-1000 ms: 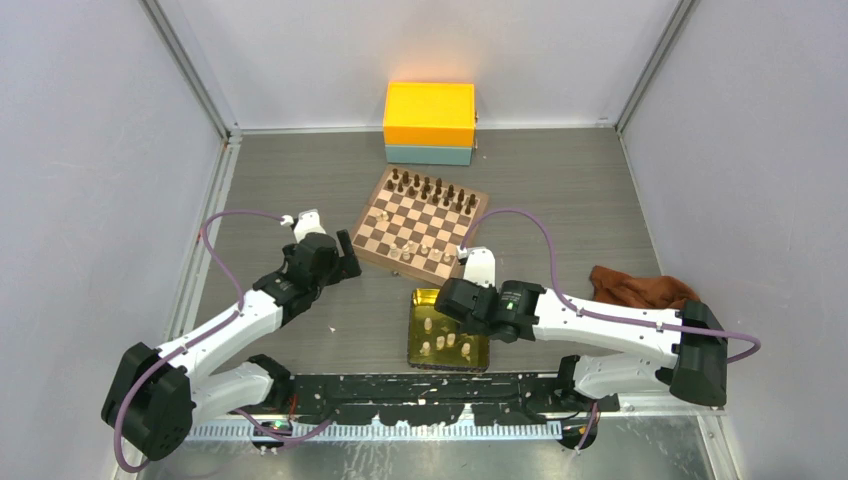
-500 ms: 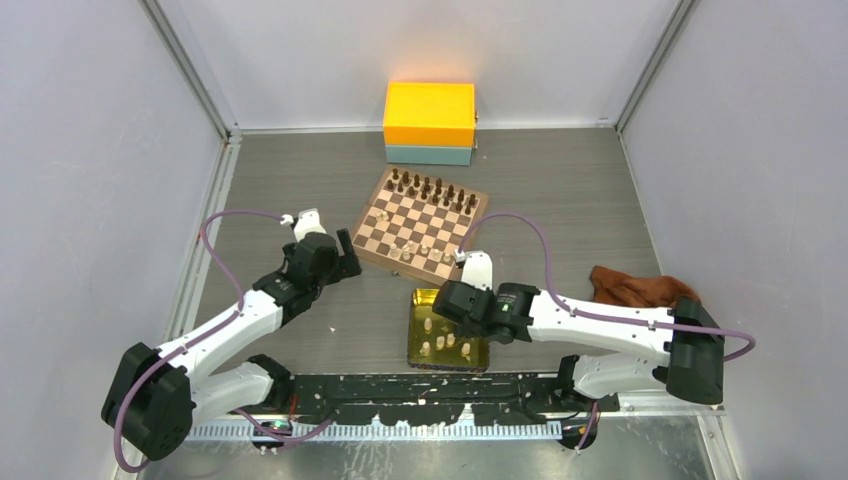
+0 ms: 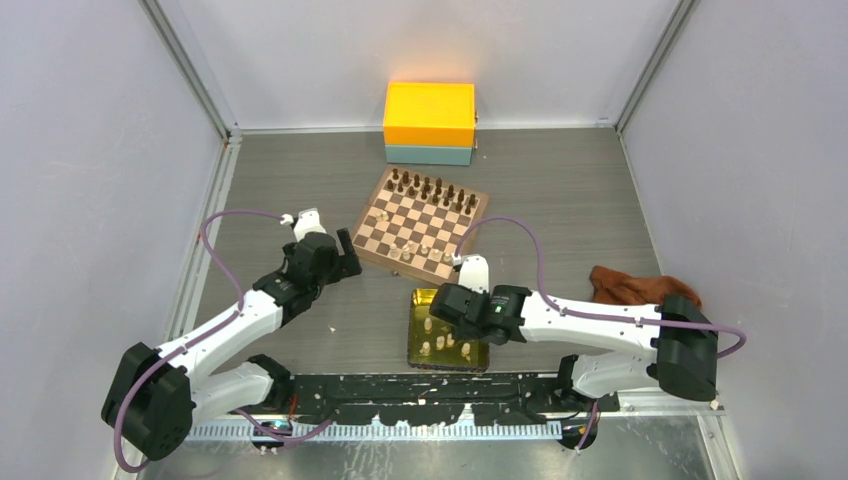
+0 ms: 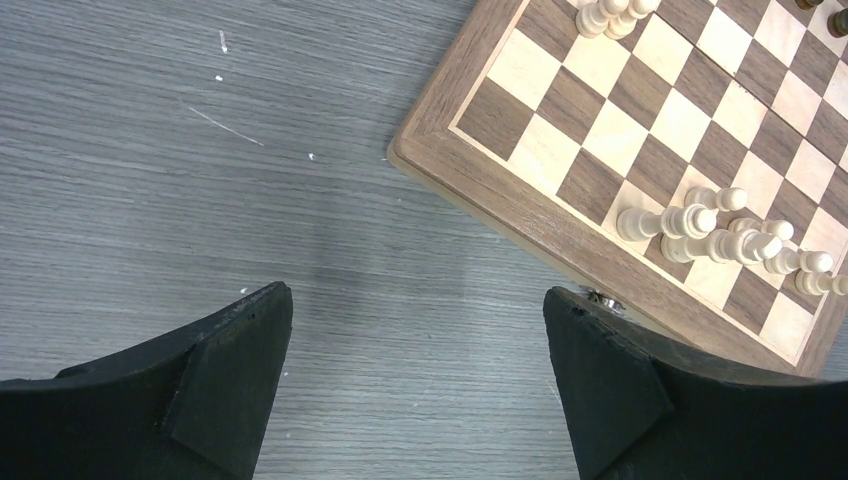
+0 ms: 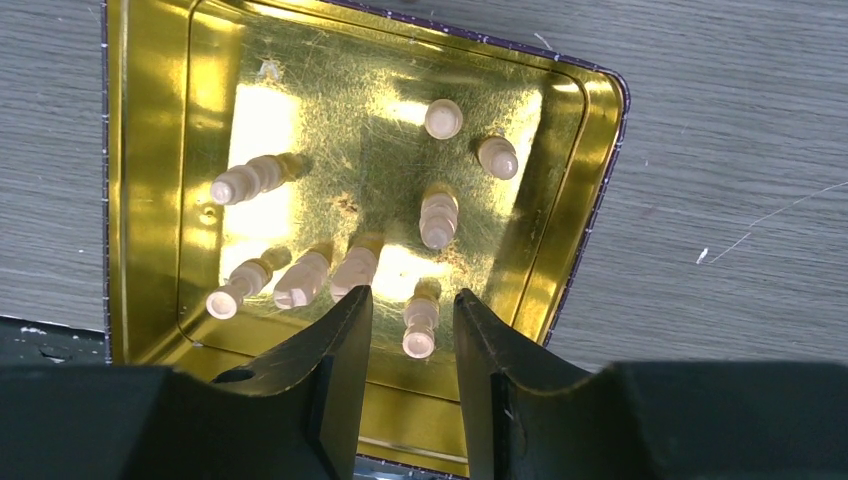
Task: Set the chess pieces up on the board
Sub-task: Pick up the chess piece from the storage box.
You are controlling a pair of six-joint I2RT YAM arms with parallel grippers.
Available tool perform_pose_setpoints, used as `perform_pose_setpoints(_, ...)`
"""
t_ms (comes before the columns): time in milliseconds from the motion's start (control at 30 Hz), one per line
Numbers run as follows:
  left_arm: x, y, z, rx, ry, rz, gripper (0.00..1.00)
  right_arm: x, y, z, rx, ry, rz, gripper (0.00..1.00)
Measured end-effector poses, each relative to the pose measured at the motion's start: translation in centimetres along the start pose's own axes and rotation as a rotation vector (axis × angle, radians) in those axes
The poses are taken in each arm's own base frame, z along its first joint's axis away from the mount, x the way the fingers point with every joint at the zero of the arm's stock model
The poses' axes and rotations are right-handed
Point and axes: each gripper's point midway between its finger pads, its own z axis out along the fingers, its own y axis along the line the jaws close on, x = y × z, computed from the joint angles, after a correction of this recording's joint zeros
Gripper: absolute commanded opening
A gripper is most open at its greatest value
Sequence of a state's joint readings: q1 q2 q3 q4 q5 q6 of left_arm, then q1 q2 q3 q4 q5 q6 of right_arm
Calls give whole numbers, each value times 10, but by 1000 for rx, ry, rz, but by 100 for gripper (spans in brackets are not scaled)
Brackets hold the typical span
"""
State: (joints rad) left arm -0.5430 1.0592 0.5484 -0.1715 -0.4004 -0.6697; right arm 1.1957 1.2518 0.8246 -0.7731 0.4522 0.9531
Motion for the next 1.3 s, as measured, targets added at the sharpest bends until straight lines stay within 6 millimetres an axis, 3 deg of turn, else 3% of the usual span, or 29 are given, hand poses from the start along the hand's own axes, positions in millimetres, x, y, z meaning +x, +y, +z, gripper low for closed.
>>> perform_pose_setpoints(933, 4, 2, 4, -9, 6, 5, 96, -2, -10, 27, 7, 33, 41, 40)
perform_pose_setpoints(1167, 4, 2, 6, -16, 4, 7, 97, 0, -13, 33, 16, 54, 41, 36)
perform_pose_setpoints(1300, 4, 3, 7, -22, 2, 8, 97, 0, -13, 36, 15, 63, 36, 28)
